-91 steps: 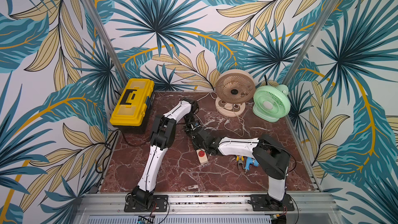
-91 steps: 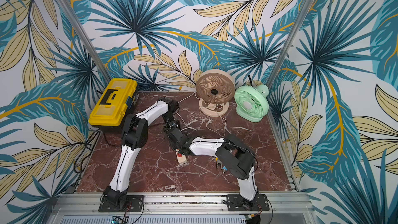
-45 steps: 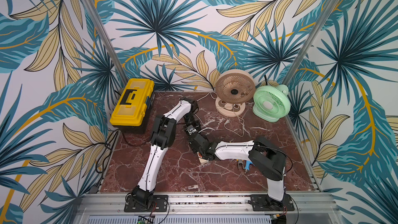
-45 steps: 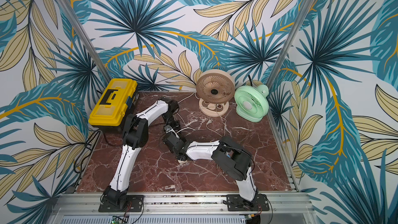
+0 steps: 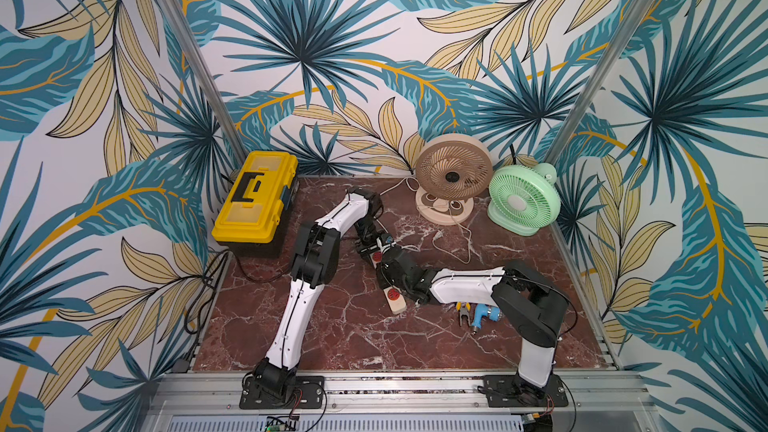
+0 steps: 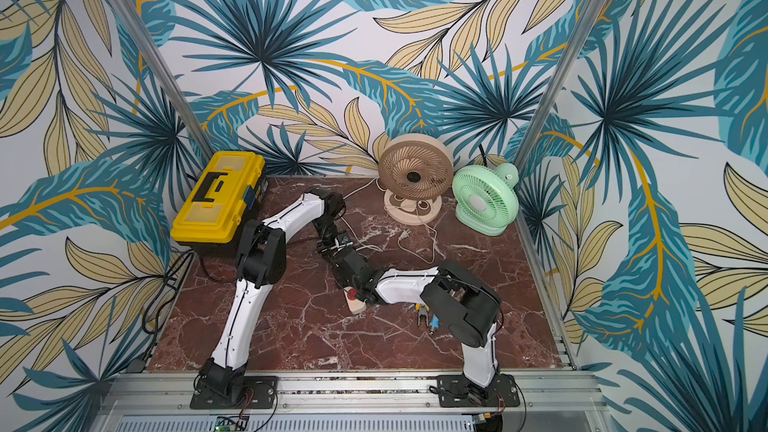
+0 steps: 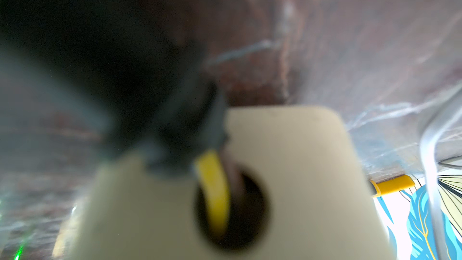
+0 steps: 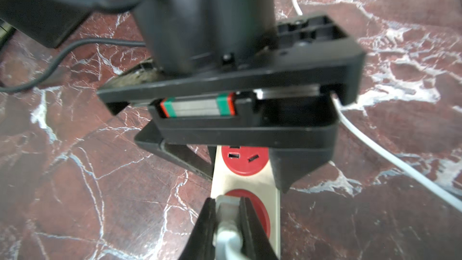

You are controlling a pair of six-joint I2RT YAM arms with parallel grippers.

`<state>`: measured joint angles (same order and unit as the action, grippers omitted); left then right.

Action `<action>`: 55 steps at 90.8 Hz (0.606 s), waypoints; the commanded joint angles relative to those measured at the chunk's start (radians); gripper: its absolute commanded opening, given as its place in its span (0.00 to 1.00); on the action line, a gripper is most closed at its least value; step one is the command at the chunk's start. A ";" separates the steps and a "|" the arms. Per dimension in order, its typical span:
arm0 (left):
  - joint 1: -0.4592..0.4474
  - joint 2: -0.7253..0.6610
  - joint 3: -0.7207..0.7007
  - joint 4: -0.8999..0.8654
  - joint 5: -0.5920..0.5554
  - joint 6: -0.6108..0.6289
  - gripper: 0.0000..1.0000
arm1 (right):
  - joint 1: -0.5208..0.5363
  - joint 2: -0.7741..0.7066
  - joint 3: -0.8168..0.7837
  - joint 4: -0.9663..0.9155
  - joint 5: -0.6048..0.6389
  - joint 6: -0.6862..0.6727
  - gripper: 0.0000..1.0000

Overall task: Unplug the desk fan from the power strip
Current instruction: Remove the plug from the socket.

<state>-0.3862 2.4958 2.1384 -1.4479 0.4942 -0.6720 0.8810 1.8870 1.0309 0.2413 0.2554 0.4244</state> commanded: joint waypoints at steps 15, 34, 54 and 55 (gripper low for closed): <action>0.037 0.132 -0.060 0.168 -0.150 0.083 0.00 | -0.031 -0.048 -0.008 -0.069 0.005 0.059 0.00; 0.036 0.134 -0.058 0.172 -0.153 0.078 0.00 | 0.037 -0.033 0.050 -0.127 0.090 -0.056 0.00; 0.036 0.137 -0.055 0.172 -0.152 0.075 0.00 | 0.137 0.011 0.125 -0.170 0.222 -0.212 0.00; 0.037 0.138 -0.055 0.172 -0.152 0.075 0.00 | 0.142 0.015 0.128 -0.171 0.229 -0.219 0.00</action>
<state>-0.3866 2.4962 2.1361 -1.4513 0.5053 -0.6540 0.9459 1.9083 1.1095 0.1150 0.3840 0.3233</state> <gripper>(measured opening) 0.509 0.184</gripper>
